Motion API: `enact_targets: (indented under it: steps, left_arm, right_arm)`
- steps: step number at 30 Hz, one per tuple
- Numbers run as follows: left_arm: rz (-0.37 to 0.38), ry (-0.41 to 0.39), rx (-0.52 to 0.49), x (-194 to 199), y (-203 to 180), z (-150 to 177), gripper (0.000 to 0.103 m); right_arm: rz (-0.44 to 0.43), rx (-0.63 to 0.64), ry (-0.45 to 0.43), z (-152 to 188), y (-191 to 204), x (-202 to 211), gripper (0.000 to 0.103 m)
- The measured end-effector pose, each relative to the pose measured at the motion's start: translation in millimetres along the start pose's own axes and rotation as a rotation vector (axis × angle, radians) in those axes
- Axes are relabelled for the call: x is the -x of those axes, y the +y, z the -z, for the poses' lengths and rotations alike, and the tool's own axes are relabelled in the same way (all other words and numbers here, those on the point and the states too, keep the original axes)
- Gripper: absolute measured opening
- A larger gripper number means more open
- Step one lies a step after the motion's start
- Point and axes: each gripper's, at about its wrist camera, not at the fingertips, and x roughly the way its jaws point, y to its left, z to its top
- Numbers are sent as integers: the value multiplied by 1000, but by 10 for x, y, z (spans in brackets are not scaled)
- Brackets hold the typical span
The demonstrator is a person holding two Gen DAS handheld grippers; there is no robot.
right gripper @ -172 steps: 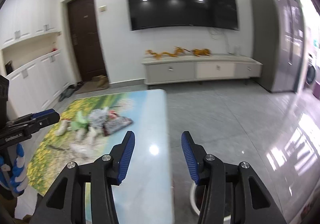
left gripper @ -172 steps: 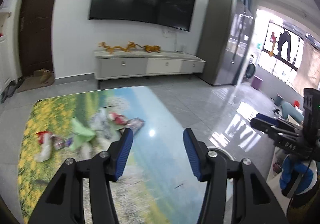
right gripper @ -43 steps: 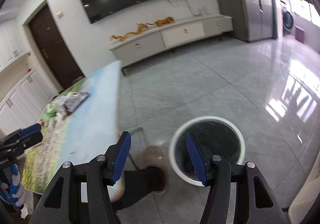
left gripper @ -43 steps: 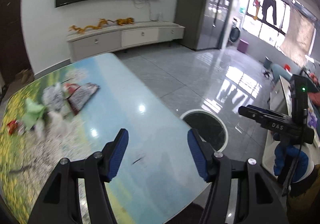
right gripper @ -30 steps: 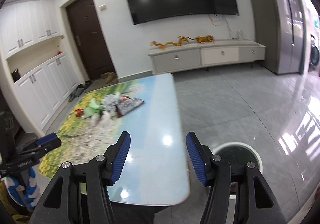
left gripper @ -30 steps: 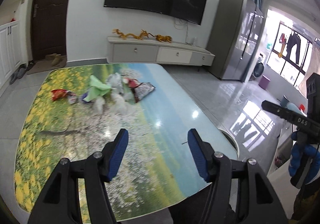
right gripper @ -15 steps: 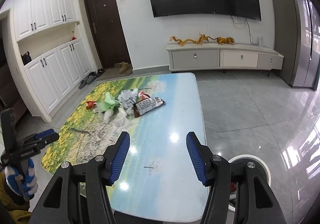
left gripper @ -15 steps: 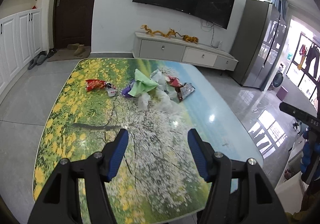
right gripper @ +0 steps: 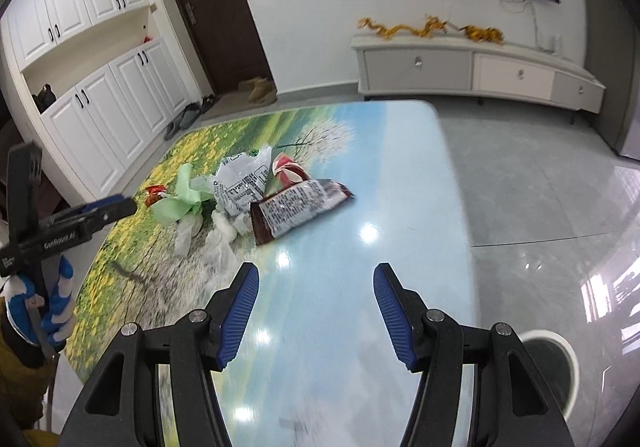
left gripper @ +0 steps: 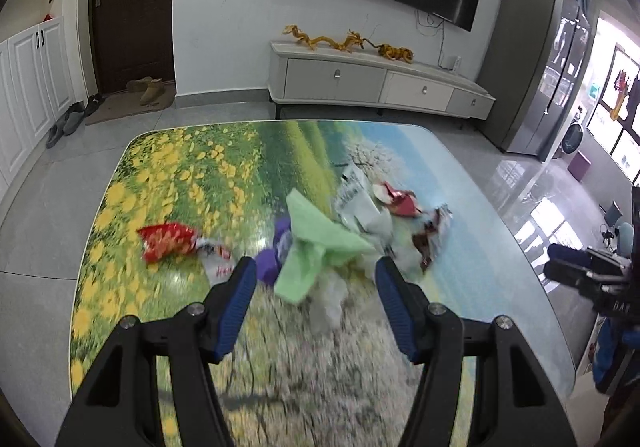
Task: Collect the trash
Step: 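Grasp the green paper with the left tool while the right tool grasps the brown snack bag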
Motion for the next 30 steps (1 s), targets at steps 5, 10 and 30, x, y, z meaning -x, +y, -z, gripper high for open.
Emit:
enact_targets:
  steps: [5, 10, 30]
  left_arm:
    - [-37, 29, 12, -451, 28, -231, 60]
    - [-47, 57, 15, -715, 60, -292, 59]
    - [44, 60, 84, -343, 127, 242, 27]
  right_arm:
    - [-15, -36, 44, -307, 62, -532, 61]
    - [-23, -150, 77, -509, 17, -982, 61]
    - [-27, -152, 132, -172, -144, -853, 24]
